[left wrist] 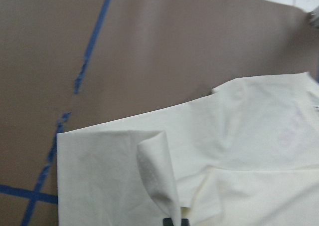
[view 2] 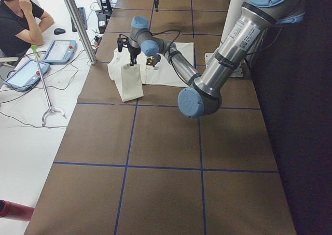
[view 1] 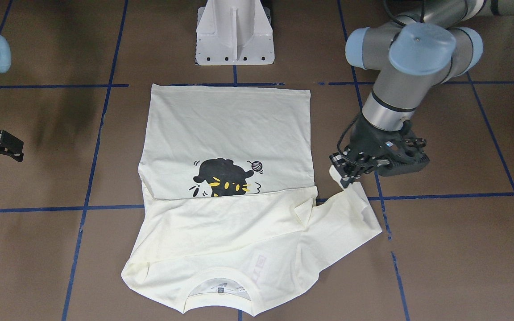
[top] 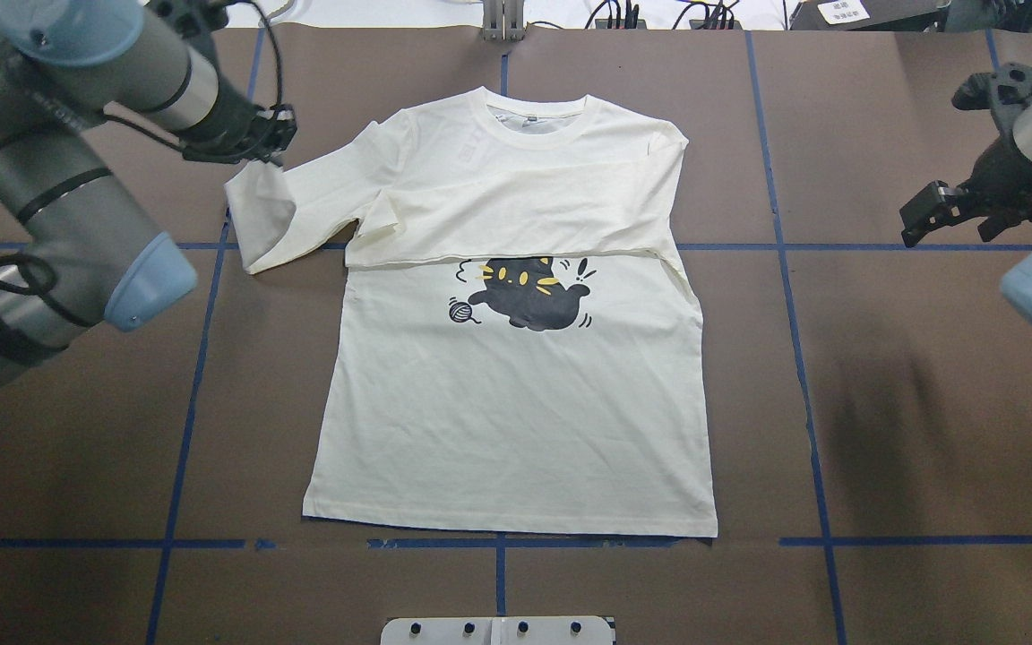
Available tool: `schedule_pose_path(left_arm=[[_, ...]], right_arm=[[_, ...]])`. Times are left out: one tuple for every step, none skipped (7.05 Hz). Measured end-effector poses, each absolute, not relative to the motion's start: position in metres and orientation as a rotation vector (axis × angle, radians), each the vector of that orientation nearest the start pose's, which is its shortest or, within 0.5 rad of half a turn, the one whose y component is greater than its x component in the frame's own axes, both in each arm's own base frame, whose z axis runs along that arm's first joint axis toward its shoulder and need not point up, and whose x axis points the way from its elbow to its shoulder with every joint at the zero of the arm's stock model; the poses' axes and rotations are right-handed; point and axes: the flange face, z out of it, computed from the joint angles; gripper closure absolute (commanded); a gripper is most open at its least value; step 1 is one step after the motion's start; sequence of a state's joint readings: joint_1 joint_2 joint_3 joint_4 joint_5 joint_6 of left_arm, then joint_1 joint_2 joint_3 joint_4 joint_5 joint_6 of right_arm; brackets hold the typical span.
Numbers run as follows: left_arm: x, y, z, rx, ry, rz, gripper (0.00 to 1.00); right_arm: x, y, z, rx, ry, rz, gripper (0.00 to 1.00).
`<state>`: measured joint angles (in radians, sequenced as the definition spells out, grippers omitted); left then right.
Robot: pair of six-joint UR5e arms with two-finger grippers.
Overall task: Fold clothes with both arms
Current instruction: 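Fold the held sleeve across the chest with the left gripper, release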
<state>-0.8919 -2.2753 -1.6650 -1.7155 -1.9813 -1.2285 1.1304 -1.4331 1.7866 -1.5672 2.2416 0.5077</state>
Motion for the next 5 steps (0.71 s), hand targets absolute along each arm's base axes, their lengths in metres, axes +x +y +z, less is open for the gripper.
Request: schedule_pose_path(left_arm=[[0.359,-0.586,0.108,0.233,1.050,-0.302,1.00],[0.376,-0.579,0.057,0.203,1.112,-0.311,1.00],[0.409,-0.577,0.028,0.162,1.159,-0.328,1.00],[0.455,-0.581,0.019,0.138,1.190,-0.369,1.00],[0.502,-0.585,0.019,0.129,1.203,-0.413,1.00]], right_arm=[[-0.160,-0.520,0.495,0.006,-0.763,-0.051,0.00],[-0.157,-0.519,0.498,0.008,-0.772,-0.048,0.00],[-0.157,-0.519,0.499,0.007,-0.775,-0.047,0.00],[-0.157,-0.519,0.501,0.004,-0.775,-0.046,0.00],[-0.157,-0.520,0.502,0.002,-0.774,-0.044,0.00]])
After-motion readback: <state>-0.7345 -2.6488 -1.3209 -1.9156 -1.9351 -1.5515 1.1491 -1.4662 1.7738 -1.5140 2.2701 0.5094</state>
